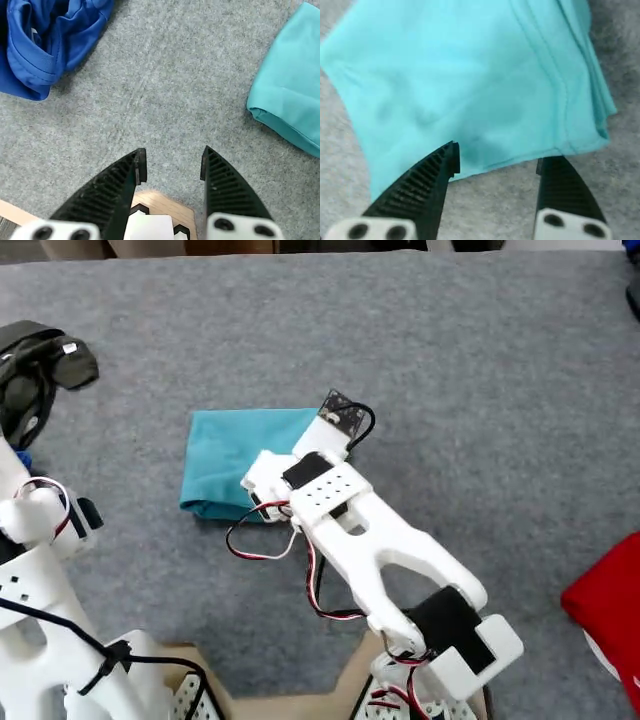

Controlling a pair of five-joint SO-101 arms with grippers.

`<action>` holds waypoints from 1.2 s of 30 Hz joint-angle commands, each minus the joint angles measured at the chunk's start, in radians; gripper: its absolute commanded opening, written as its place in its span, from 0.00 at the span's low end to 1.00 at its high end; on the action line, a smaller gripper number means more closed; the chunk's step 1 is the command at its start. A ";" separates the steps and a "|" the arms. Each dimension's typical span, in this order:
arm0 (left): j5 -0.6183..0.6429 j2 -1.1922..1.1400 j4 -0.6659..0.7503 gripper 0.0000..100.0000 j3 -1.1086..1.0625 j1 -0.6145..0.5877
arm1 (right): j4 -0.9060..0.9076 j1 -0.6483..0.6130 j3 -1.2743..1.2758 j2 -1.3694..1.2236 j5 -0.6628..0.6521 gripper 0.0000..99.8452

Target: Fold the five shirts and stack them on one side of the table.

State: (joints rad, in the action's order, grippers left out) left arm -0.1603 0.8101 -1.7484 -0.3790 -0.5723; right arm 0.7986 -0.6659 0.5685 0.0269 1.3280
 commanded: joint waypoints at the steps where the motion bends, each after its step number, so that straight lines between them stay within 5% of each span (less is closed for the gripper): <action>1: 0.000 -0.005 -0.009 0.19 0.003 -0.012 | -0.052 0.031 -0.036 -0.002 0.023 0.26; 36: -0.003 -0.021 -0.009 0.19 0.003 -0.005 | -0.058 0.087 -0.056 -0.277 0.064 0.26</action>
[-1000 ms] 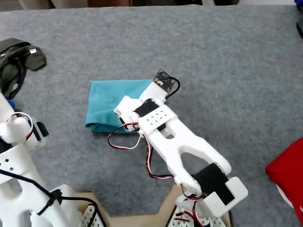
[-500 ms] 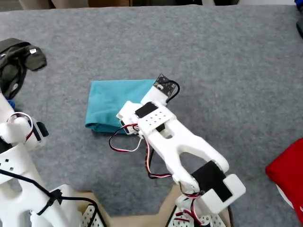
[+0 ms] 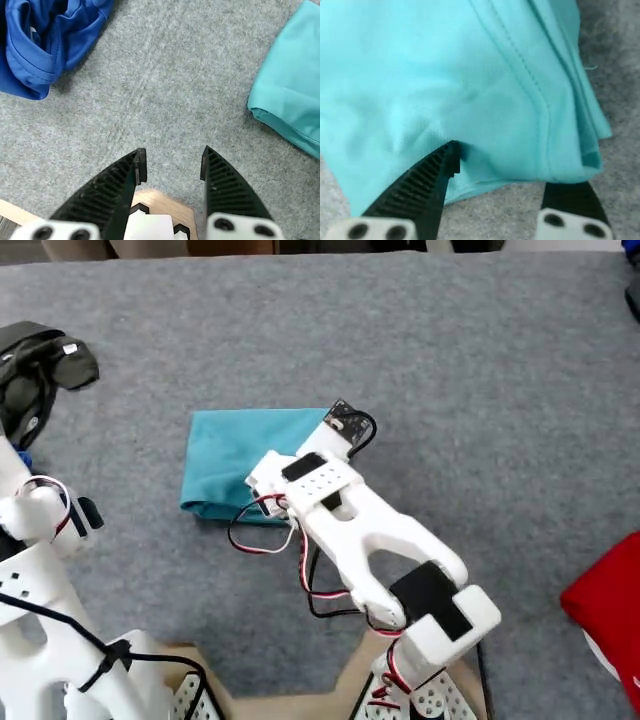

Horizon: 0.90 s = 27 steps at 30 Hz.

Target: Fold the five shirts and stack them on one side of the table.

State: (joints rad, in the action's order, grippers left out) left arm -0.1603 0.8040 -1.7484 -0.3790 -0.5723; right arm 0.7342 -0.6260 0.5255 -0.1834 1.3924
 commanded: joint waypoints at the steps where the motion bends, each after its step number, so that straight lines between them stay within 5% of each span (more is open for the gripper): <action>1: -0.003 -0.030 -0.009 0.19 0.005 -0.005 | 0.012 0.056 -0.013 -0.067 -0.003 0.24; 7: 0.000 -0.154 -0.009 0.19 0.012 -0.011 | 0.084 0.097 -0.016 -0.062 -0.107 0.04; 19: 0.000 -0.186 -0.009 0.19 0.184 -0.012 | 0.101 0.183 -0.033 -0.050 -0.155 0.00; 27: -0.002 -0.186 -0.009 0.19 0.187 -0.011 | 0.204 0.357 -0.160 0.104 -0.315 0.00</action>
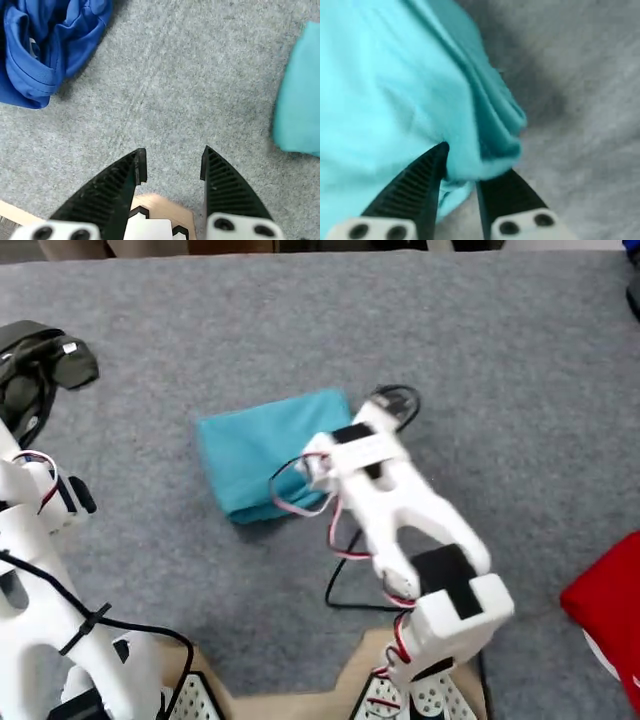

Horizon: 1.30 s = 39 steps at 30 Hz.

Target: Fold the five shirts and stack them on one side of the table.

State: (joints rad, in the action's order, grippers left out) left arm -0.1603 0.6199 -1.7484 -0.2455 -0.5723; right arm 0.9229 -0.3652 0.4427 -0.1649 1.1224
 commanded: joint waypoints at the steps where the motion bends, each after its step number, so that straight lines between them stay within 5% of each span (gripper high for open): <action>1: -0.002 -0.002 -0.009 0.19 0.055 -0.011 | 0.015 0.130 -0.093 0.094 -0.061 0.00; 18: -0.002 0.004 -0.009 0.19 0.049 -0.008 | 0.104 0.819 -0.294 0.099 -0.330 0.00; 26: -0.002 0.005 -0.009 0.19 0.057 -0.006 | 0.339 0.998 -0.547 0.091 -0.427 0.00; 39: -0.002 0.005 -0.011 0.19 0.057 -0.006 | 0.397 1.273 -0.751 0.090 -0.586 0.00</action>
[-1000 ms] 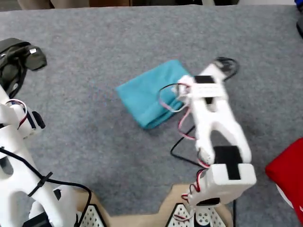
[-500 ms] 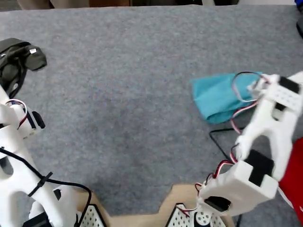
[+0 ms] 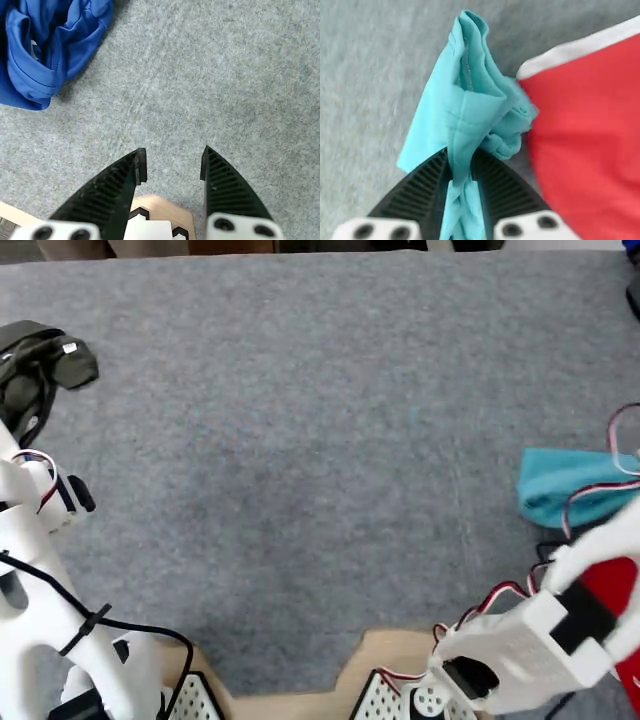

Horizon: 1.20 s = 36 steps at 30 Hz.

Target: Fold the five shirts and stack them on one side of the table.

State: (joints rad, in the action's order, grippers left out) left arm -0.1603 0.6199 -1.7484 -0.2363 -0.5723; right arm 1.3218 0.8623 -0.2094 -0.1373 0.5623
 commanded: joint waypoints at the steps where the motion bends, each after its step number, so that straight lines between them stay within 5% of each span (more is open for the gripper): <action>1: -0.002 0.005 -0.011 0.19 0.048 -0.006 | -0.003 0.047 -0.119 0.062 -0.028 0.00; 15: -0.002 0.005 -0.011 0.19 0.048 -0.015 | -0.358 0.090 -0.236 0.015 0.049 0.00; 28: -0.002 0.007 -0.012 0.19 0.048 -0.015 | 0.028 0.228 -0.240 -0.070 -0.147 0.00; 36: -0.002 0.007 -0.012 0.19 0.046 -0.006 | 0.302 0.265 -0.456 -0.077 -0.278 0.00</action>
State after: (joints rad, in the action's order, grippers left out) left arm -0.1603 0.6199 -1.7484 -0.2363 -0.5800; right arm 1.5520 1.1047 -0.5363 -0.2217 0.3199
